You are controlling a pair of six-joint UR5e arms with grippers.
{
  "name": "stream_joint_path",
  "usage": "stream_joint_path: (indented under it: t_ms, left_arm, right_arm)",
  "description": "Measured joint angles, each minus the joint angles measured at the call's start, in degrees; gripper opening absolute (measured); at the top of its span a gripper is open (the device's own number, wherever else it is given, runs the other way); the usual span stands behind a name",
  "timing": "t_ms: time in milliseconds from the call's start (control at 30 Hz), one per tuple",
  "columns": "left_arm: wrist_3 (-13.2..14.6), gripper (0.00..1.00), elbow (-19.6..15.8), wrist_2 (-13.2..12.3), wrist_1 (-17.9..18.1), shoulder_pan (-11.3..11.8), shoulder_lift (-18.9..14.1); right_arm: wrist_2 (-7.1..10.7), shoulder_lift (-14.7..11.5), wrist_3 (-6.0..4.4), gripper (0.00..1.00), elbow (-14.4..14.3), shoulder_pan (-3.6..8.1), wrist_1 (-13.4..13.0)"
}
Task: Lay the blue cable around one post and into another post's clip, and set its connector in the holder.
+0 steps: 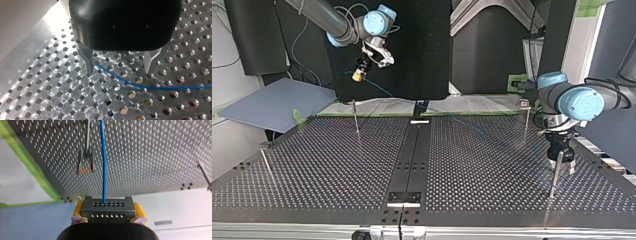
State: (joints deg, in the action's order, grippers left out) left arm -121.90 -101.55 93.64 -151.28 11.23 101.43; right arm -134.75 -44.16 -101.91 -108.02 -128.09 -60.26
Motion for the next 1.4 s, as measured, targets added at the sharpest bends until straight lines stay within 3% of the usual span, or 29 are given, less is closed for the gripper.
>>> stream_joint_path:
  t_ms: [300, 467, 700, 1000, 1400]
  left_arm:
    - [0.1, 1.0, 0.0, -0.2, 0.0, 0.0, 0.0]
    - [0.1, 1.0, 0.0, -0.3, 0.0, 0.0, 0.0]
    - [0.2, 1.0, 0.0, -0.3, 0.1, 0.0, 0.0]
    - [0.3, 1.0, 0.0, -0.5, 0.2, 0.2, 0.0]
    - [0.3, 1.0, 0.1, -1.2, 0.2, 0.3, 0.0]
  right_arm:
    - [3.95, 0.1, 3.74, 0.0, -4.7, 4.67, -3.8]
    - [6.24, 0.1, 5.05, 0.0, -7.0, 6.97, -6.1]
    - [9.91, 0.2, 5.15, 0.0, -10.7, 10.64, -8.7]
    - [14.32, 0.3, 5.03, 0.0, -14.2, 15.05, -8.6]
    - [20.17, 0.5, 5.84, 0.0, -9.6, 20.91, -7.7]
